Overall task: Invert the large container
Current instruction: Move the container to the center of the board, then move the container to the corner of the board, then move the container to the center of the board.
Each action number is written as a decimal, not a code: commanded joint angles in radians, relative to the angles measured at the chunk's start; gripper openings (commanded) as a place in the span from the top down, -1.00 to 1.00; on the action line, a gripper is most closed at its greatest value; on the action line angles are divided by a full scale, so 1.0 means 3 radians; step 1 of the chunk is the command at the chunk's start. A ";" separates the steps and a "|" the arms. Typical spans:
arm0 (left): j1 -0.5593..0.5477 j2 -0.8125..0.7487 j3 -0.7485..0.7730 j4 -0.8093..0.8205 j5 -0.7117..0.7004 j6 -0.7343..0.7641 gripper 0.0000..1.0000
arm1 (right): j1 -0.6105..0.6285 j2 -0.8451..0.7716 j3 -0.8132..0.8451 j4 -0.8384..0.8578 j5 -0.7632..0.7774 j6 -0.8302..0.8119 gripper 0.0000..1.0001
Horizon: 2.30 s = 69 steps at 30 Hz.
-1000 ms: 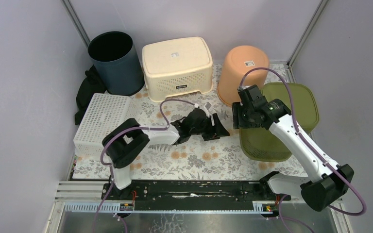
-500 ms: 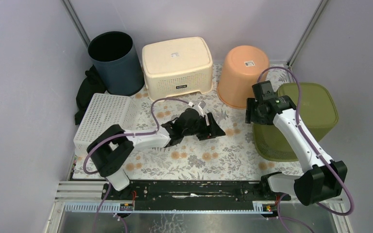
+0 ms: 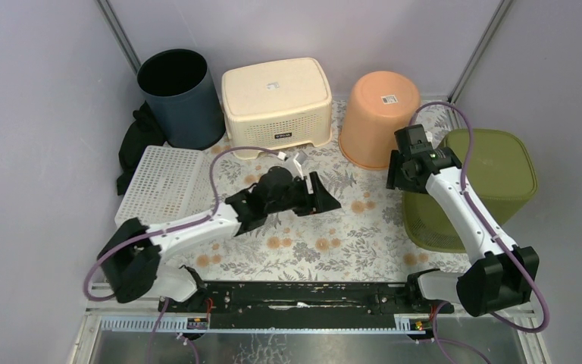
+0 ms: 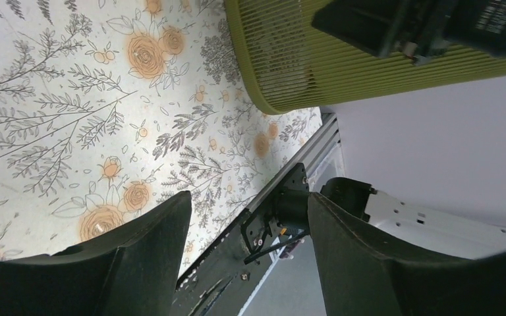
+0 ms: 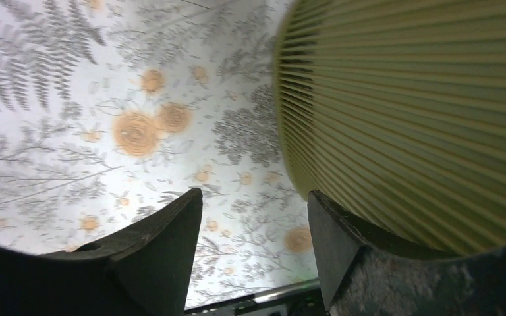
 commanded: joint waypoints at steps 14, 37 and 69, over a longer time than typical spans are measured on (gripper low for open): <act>0.0018 -0.0982 -0.0179 -0.0855 -0.0482 0.0342 -1.00 | 0.0754 0.0814 0.0205 0.1253 -0.0469 0.0446 -0.69; 0.0138 -0.1109 -0.0130 -0.1119 -0.0496 0.0460 -1.00 | -0.0198 0.2094 0.1105 0.1665 -0.0659 0.0638 -0.88; 0.1021 0.0681 0.0608 -0.0484 -0.0266 0.0568 -1.00 | 0.0126 0.0879 0.0292 0.1990 -0.1314 0.0615 -0.89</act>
